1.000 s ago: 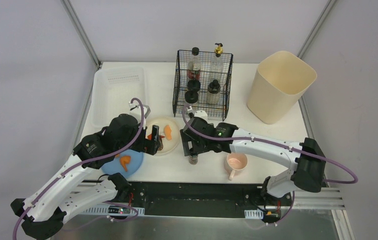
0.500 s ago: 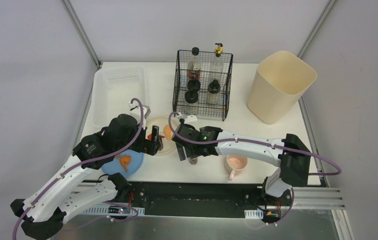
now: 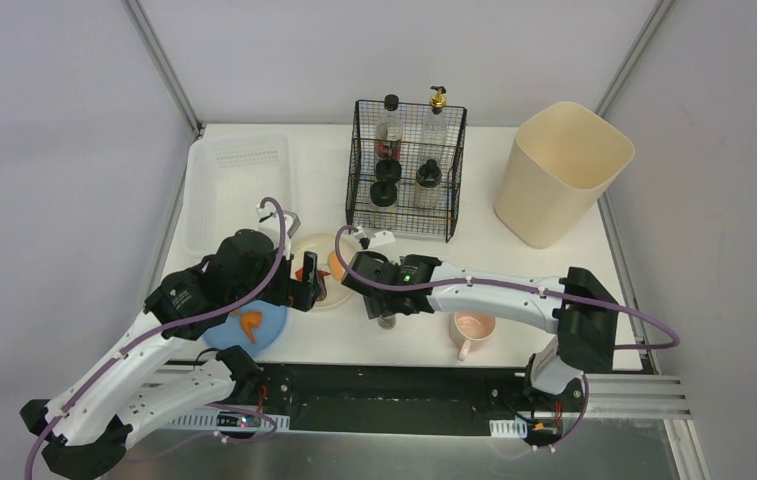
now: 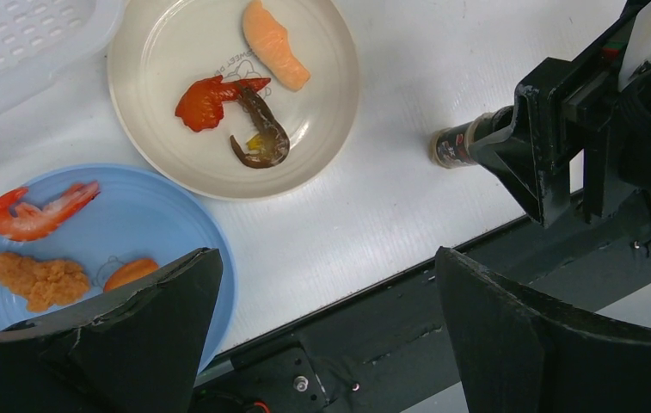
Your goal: Clear the kitchen counter
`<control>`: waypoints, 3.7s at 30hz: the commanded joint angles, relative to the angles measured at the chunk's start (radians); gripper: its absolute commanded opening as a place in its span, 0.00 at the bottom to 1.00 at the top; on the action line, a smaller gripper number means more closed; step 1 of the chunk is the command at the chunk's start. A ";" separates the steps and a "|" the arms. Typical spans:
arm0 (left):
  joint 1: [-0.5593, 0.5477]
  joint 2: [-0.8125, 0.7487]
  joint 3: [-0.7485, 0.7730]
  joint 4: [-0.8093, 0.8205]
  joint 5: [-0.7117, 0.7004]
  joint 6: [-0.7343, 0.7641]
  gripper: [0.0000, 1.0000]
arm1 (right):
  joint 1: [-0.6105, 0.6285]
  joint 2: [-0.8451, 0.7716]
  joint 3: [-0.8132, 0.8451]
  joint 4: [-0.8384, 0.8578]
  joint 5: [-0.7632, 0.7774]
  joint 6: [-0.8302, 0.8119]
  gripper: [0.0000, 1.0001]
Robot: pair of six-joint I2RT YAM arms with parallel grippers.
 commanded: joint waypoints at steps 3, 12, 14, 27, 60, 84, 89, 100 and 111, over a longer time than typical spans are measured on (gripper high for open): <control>0.002 -0.008 -0.004 0.000 0.002 -0.016 1.00 | 0.004 0.000 0.035 -0.022 0.052 0.027 0.44; 0.001 -0.002 -0.003 0.001 0.003 -0.020 1.00 | 0.000 -0.096 0.079 -0.047 0.164 -0.012 0.36; 0.002 -0.002 -0.001 0.001 0.002 -0.020 1.00 | -0.012 -0.127 0.093 -0.046 0.183 -0.028 0.35; 0.002 0.001 -0.001 0.001 0.005 -0.026 1.00 | -0.262 -0.220 0.220 -0.035 0.174 -0.194 0.33; 0.001 0.015 0.002 -0.001 0.008 -0.013 1.00 | -0.603 0.166 0.444 0.109 -0.026 -0.255 0.27; 0.001 0.011 -0.002 -0.001 0.008 -0.008 1.00 | -0.626 0.336 0.518 0.001 -0.112 -0.224 0.46; 0.001 0.006 -0.004 -0.001 0.010 -0.007 1.00 | -0.626 0.337 0.540 -0.016 -0.105 -0.221 0.67; 0.001 0.006 0.005 -0.004 0.015 -0.006 1.00 | -0.622 0.229 0.525 -0.022 -0.105 -0.199 0.76; 0.002 0.022 0.021 -0.010 0.002 0.005 1.00 | -0.614 -0.040 0.349 0.031 -0.120 -0.228 0.78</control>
